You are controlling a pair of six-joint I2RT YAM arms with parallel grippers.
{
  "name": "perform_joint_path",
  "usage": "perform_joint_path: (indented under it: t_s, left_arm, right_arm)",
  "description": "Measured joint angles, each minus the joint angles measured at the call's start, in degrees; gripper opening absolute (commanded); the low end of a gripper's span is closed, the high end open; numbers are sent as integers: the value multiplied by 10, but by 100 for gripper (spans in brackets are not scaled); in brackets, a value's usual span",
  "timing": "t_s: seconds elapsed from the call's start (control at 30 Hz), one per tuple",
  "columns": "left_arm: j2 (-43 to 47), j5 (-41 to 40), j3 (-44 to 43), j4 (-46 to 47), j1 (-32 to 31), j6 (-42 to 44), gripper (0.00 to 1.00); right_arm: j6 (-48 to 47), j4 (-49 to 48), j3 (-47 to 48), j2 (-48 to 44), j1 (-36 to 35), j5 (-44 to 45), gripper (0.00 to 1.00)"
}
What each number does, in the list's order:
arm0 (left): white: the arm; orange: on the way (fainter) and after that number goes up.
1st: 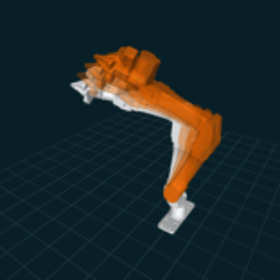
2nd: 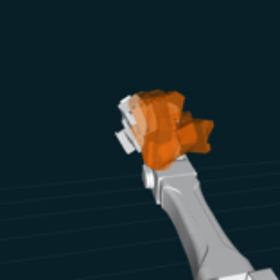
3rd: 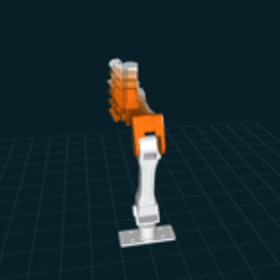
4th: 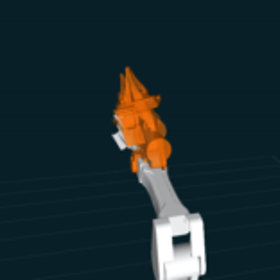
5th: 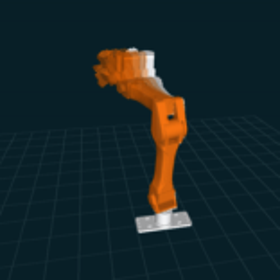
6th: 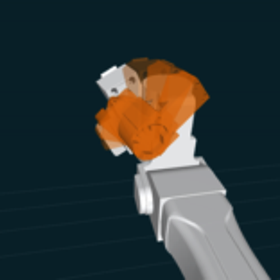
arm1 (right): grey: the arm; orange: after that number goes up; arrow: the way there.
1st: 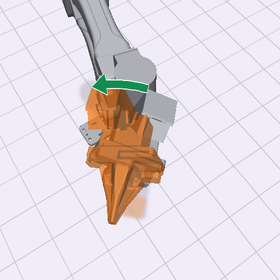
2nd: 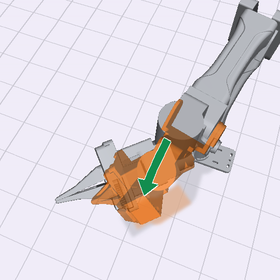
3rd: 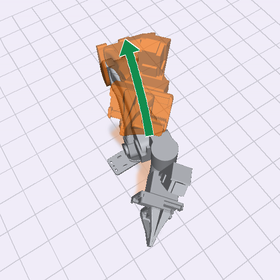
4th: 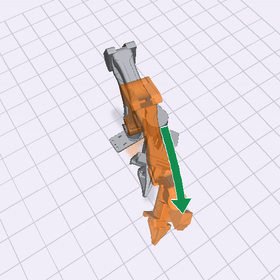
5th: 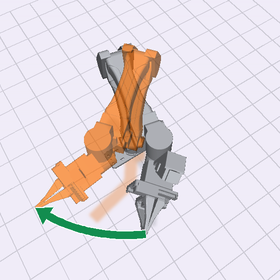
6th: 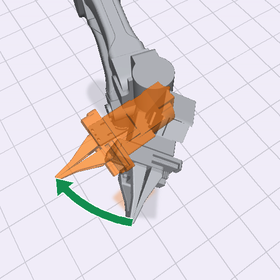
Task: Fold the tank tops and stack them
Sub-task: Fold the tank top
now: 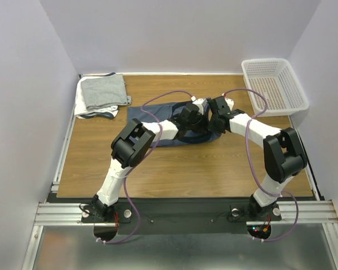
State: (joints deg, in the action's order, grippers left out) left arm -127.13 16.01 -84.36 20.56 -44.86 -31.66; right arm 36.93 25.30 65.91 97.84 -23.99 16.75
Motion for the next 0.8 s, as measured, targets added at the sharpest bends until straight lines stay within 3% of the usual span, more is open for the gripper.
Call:
perform_joint_path:
  t_s: [0.2,0.4,0.67,0.8]
  left_arm:
    - [0,-8,0,0,12,-19,27]
    - [18,-34,18,-3,28,-34,28]
    - [107,-96,68,-1,50,-49,26]
    - [146,-109,88,9,53,-48,20]
  right_arm:
    - [8,-1,0,7,0,13,20]
    - [11,-4,0,10,0,17,20]
    - [15,-4,18,55,11,10,0]
    - [15,-4,24,60,22,5,0]
